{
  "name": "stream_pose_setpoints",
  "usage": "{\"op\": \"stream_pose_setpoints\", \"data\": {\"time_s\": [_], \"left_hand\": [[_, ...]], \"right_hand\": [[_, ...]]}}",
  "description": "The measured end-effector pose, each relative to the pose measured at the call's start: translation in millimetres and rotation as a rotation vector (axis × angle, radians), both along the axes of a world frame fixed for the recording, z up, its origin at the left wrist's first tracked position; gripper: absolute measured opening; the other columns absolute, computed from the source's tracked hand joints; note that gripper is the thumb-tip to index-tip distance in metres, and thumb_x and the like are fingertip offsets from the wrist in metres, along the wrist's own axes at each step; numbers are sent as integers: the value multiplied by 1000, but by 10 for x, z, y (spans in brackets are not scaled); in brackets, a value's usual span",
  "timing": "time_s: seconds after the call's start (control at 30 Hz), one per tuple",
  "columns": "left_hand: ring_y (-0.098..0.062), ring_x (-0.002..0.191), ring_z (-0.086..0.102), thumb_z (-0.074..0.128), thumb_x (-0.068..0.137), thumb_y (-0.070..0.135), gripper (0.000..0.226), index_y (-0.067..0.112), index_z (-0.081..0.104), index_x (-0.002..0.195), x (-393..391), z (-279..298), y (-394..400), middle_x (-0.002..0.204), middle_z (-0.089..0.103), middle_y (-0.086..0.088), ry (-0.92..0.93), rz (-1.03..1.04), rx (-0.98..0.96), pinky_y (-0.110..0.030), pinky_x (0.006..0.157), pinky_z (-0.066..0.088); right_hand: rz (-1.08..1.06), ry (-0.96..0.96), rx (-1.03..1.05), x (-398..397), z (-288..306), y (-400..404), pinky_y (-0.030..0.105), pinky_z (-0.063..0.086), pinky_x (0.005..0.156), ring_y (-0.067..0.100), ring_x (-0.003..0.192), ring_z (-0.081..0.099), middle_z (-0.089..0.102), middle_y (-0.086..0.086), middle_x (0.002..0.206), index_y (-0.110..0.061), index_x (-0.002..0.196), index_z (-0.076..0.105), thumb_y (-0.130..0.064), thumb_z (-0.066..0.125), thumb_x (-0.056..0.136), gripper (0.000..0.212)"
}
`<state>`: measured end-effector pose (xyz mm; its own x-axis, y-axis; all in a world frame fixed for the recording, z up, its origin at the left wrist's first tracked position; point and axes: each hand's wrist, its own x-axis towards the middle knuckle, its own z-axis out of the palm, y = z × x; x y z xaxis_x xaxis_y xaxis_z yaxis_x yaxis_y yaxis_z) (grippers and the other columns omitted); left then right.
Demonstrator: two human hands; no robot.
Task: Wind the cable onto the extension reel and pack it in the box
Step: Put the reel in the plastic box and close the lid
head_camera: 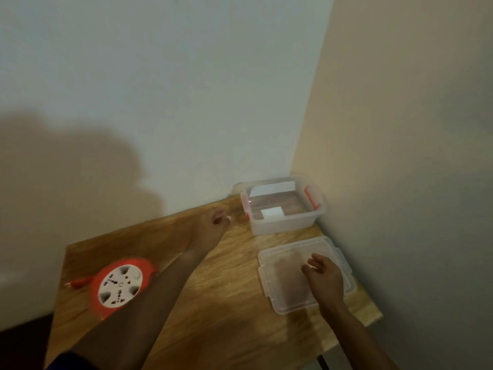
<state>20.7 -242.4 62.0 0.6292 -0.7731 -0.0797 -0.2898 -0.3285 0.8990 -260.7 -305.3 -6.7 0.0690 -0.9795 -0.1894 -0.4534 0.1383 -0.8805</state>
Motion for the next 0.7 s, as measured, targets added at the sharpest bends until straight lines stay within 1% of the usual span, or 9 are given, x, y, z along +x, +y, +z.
{"op": "stream_pose_setpoints", "data": {"time_s": [0.13,0.2,0.27,0.33,0.4,0.47,0.5,0.6,0.7], "left_hand": [[-26,127,62,70,98,22,42,5,63,136,-140,-11,-338,131,68,-8,101,45,32,-22,78,48],[-29,126,62,69,98,22,40,6,64,134,-196,-31,-489,136,67,-12,125,48,44,-31,89,50],[-29,115,67,70,96,27,39,8,67,130,-257,-51,-621,131,70,-11,115,50,55,-37,87,54],[-26,100,72,74,94,31,38,11,69,127,-322,-49,-730,124,74,-10,128,60,61,-36,78,60],[-18,86,73,77,92,28,42,10,67,128,-384,-66,-840,119,75,-8,137,66,65,-28,63,62],[-8,75,67,78,91,28,46,7,65,130,-418,-99,-910,113,71,-4,100,74,87,-15,45,53],[-10,74,66,78,91,28,49,6,63,131,-426,-130,-949,113,70,-6,98,87,105,-14,43,50],[-26,94,66,78,91,27,54,6,59,137,-448,-239,-1023,128,68,-15,190,135,158,-26,56,52],[-32,106,65,76,93,24,58,6,54,143,-455,-341,-1068,135,64,-18,302,165,193,-42,78,60]], "right_hand": [[-44,10,29,-414,-41,-270,33,51,80,21,101,60,64,5,118,-11,129,58,-15,68,86,44],[-31,16,30,-555,-51,-392,26,50,71,18,93,61,64,-1,108,-12,127,58,-16,66,87,42],[7,48,2,-655,-53,-499,16,45,55,5,77,60,63,-13,89,-15,114,65,-15,65,87,27],[60,101,-20,-704,-60,-592,9,42,47,4,71,62,67,-9,81,-24,94,66,-14,64,87,12],[101,151,-36,-733,-99,-688,11,47,54,13,72,66,71,4,85,-20,89,66,-12,66,86,8],[143,200,-9,-713,-116,-744,31,56,71,24,85,67,70,10,96,-8,102,67,-15,67,87,17],[164,223,11,-706,-126,-777,38,56,79,27,90,66,69,11,101,-6,108,66,-18,67,87,24],[200,297,31,-687,-118,-838,40,55,84,26,93,65,68,10,103,-8,111,64,-24,65,87,28],[218,370,1,-686,-164,-879,38,53,86,28,95,64,68,11,105,-7,112,64,-23,67,85,31]]}}
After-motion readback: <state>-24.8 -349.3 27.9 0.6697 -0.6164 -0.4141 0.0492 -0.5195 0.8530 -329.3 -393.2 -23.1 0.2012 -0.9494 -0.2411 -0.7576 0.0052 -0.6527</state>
